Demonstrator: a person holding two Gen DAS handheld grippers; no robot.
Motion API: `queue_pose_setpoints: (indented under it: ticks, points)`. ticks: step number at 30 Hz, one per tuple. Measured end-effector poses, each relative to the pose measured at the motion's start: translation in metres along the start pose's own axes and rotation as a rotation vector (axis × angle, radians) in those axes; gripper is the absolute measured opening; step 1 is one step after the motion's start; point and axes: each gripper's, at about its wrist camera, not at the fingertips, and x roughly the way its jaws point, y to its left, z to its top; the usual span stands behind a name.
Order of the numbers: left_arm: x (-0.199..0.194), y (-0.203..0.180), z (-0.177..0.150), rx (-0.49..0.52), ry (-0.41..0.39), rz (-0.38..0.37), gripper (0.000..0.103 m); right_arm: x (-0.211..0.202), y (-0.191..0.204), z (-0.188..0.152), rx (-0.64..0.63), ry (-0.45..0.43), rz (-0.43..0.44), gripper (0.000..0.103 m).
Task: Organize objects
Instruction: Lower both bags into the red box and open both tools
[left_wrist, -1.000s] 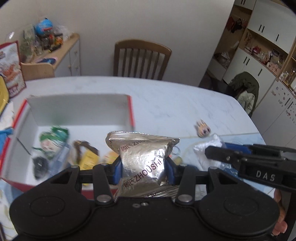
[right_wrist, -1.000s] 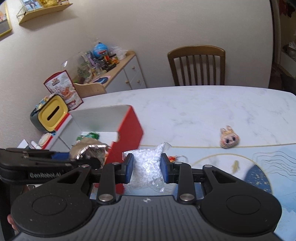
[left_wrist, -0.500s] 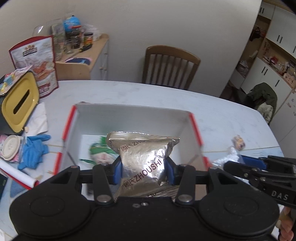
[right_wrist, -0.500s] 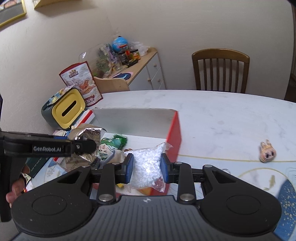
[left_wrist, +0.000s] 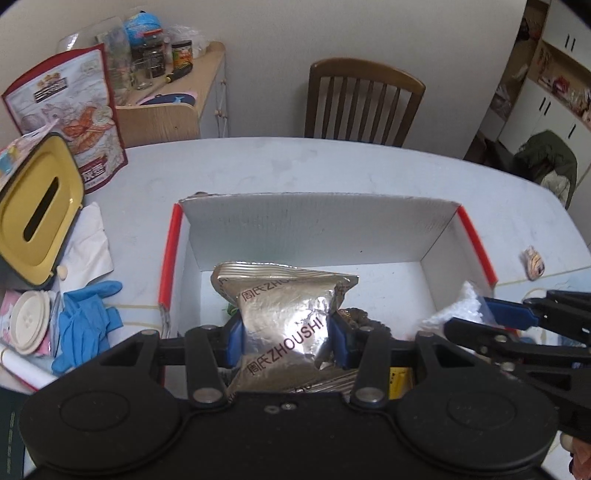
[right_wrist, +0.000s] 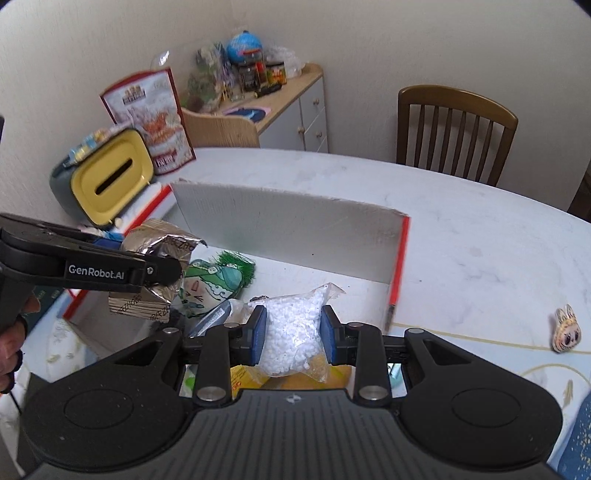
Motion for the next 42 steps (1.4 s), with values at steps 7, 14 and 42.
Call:
queue_pose_setpoints:
  ticks: [7,14,42]
  points:
    - [0.026,-0.003,-0.004,0.046,0.070,-0.006,0.045,0.038,0.005,0.003,-0.015,0.066,-0.064,0.030]
    - [0.043,-0.001,-0.012,0.056,0.128,0.010,0.045,0.052,0.009,-0.002,-0.035,0.105,-0.080,0.030]
    - [0.030,-0.022,-0.013,0.004,0.098,0.052,0.088,-0.045,-0.062,-0.009,0.052,-0.029,0.058,0.065]
